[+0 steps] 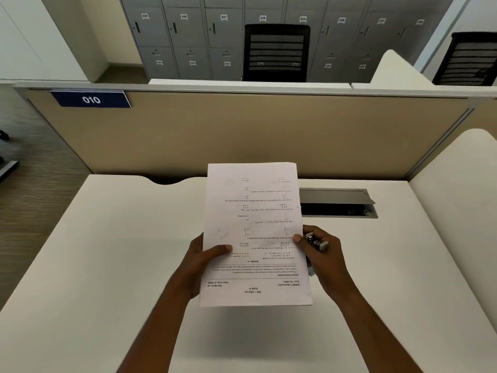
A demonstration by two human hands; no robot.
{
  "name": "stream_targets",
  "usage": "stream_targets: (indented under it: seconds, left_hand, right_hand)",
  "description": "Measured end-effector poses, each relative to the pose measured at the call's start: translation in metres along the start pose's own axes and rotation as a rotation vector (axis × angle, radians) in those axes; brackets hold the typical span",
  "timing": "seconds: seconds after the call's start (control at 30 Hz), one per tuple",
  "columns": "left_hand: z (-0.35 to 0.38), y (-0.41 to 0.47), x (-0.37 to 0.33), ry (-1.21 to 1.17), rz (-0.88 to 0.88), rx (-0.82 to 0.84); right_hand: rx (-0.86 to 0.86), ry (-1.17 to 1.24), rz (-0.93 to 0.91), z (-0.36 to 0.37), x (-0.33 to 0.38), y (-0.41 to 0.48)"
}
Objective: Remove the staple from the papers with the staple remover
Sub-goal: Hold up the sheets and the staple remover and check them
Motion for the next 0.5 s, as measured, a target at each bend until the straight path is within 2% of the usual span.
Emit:
stream_targets:
  seconds: [0.1,0.2,0.33,0.4,0.5]
  left_hand:
    - [0.001,-0.002,-0.005,0.046,0.015,-0.007]
    - [-0.002,-0.001,-0.01,0.059,0.025,-0.019]
    - [-0.009,-0.003,-0.013,0.063,0.029,-0.051]
    - [-0.014,-0.004,-0.015,0.066,0.039,-0.075]
    - [-0.022,-0.008,-0.021,0.05,0.054,-0.114]
  right_hand:
    - [0.007,-0.006,0.013,0.0,0.003,0.0]
    - [0.003,0.006,0.102,-0.005,-0.001,0.003]
    - [-0.15,0.265,0.435,-0.023,-0.028,0.002]
    - [-0.182,0.275,0.539,-0.03,-0.038,-0.008]
    - [-0.158,0.376,0.514,-0.035,-0.038,-0.022]
Point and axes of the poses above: each hand's wrist, its own y-axis towards the middle knuckle, its own z-axis out of the palm, x = y × z, the point moved 3 cm from there along y, towards the middle knuckle, and after that the axes turned 13 degrees about y, right-handed, at the moved point
